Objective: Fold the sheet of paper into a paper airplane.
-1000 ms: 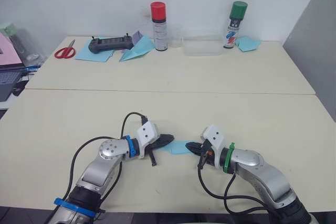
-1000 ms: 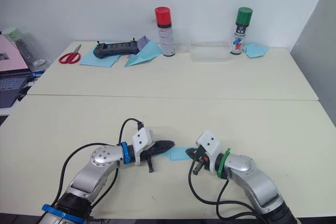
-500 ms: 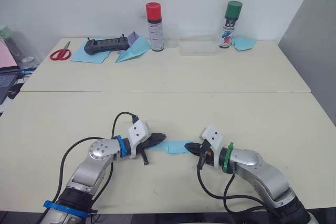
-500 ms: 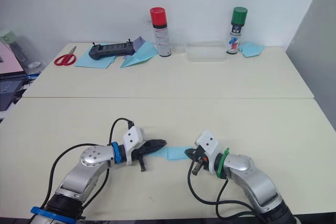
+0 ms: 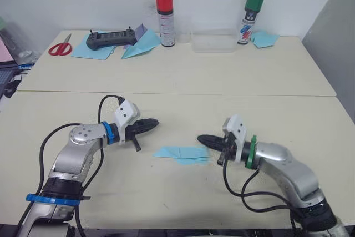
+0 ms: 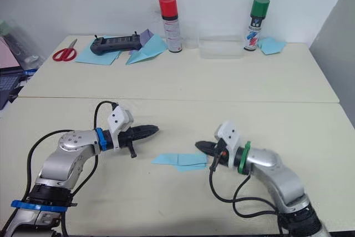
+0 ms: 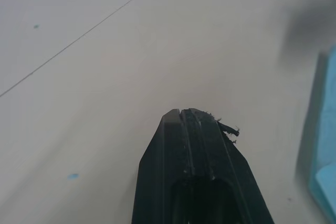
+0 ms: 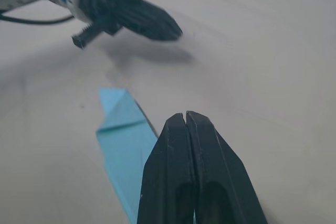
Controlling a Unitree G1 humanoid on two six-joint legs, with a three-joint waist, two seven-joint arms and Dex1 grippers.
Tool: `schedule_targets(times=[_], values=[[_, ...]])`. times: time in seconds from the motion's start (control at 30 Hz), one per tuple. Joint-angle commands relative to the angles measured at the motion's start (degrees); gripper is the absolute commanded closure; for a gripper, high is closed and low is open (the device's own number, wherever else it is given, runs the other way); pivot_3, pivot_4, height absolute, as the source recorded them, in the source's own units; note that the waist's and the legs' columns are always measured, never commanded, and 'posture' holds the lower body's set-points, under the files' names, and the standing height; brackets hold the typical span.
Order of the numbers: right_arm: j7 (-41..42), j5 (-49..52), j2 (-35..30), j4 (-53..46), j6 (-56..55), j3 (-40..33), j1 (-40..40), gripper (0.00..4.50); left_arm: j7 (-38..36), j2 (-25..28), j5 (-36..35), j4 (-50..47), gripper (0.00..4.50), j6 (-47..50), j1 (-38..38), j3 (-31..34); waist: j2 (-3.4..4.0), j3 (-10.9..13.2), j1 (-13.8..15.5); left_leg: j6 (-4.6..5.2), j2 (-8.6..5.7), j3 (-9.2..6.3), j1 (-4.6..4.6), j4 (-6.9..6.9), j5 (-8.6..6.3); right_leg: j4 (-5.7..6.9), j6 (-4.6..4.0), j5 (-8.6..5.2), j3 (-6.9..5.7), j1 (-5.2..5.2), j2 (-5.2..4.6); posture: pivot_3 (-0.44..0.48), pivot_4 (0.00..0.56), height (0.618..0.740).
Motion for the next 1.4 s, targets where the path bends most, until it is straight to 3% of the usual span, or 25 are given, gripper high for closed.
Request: schedule_targets(times=[0.03,0.13,0.3,0.4,0.47,0.57,0.67,0.9,1.3,1.4], values=[[7.87,4.41,-5.35,-5.75,-2.49,-3.43,-0.98,3.86,-4.90,2.73,-3.43,-6.00,3.75,0.64,-1.31,1.43,0.05,0.22,0.39,0.00,-0.01,0.00,-0.03,0.00,0.00,-0.01,-0.01,-0.01,-0.01,0.00,0.00,0.000,0.150,0.740],[13.96,4.29,-10.89,-8.13,-6.45,-3.78,1.82,2.82,-7.69,5.20,-5.70,-9.53,2.82,1.15,-1.20,2.94,0.06,0.23,0.75,0.00,-0.01,0.00,-0.04,0.02,-0.01,-0.04,0.06,-0.05,-0.01,0.00,-0.01,0.000,0.150,0.740],[19.59,-5.91,-16.47,-5.82,-22.37,-0.44,9.22,0.93,-13.26,10.27,-9.41,-18.50,1.15,-0.36,5.50,6.20,0.07,0.27,0.70,0.00,-0.01,0.05,-0.04,0.05,-0.01,-0.08,0.24,-0.15,0.03,0.01,-0.03,0.000,0.150,0.740],[20.05,-11.92,-16.21,-1.58,-31.34,2.29,11.54,0.91,-16.00,12.64,-11.26,-23.79,0.18,-1.05,14.18,9.06,0.10,0.29,0.31,0.00,0.03,0.16,0.10,0.07,-0.01,-0.06,0.24,-0.15,0.14,0.07,-0.02,0.000,0.150,0.740],[19.43,-14.78,-15.49,0.71,-35.38,3.86,12.29,0.91,-15.86,12.31,-10.83,-25.45,0.03,-3.30,18.98,10.69,0.11,0.30,0.48,0.00,0.06,0.18,0.15,0.08,-0.01,-0.03,0.23,-0.16,0.15,0.07,-0.01,0.000,0.150,0.740],[17.81,-17.55,-13.90,2.92,-38.18,5.69,12.48,1.53,-12.60,10.37,-9.28,-27.87,0.00,-5.91,23.89,12.09,0.12,0.32,0.74,-0.01,0.06,0.16,0.16,0.15,0.00,0.05,0.21,-0.15,0.14,0.10,0.00,0.000,0.150,0.740],[14.99,-21.62,-12.15,5.19,-40.84,6.66,11.96,2.59,-10.12,8.95,-9.36,-30.67,0.00,-6.58,27.31,13.06,0.12,0.32,1.05,-0.02,0.04,0.15,0.20,0.29,0.01,0.05,0.18,-0.07,0.16,0.20,0.00,0.000,0.150,0.740],[10.15,-27.26,-8.11,8.71,-42.24,8.34,9.07,2.59,-7.54,8.28,-9.63,-34.40,0.00,-6.72,32.82,13.63,0.12,0.32,1.07,-0.02,0.05,0.17,0.24,0.34,0.02,0.07,0.20,-0.01,0.19,0.23,0.00,0.000,0.150,0.740],[8.77,-27.78,-7.12,10.78,-45.79,7.63,5.96,2.59,-4.06,7.85,-9.38,-33.96,0.00,-5.93,31.92,13.25,0.13,0.32,1.09,-0.02,0.05,0.17,0.26,0.34,0.02,0.09,0.19,0.01,0.19,0.26,0.01,0.000,0.150,0.740],[9.65,-29.15,-7.93,12.63,-53.02,8.68,4.27,2.59,-3.61,7.70,-9.43,-34.45,0.00,-6.15,32.12,13.11,0.13,0.32,1.08,-0.02,0.05,0.18,0.33,0.35,0.02,0.10,0.17,0.02,0.19,0.31,0.01,0.000,0.150,0.740]])
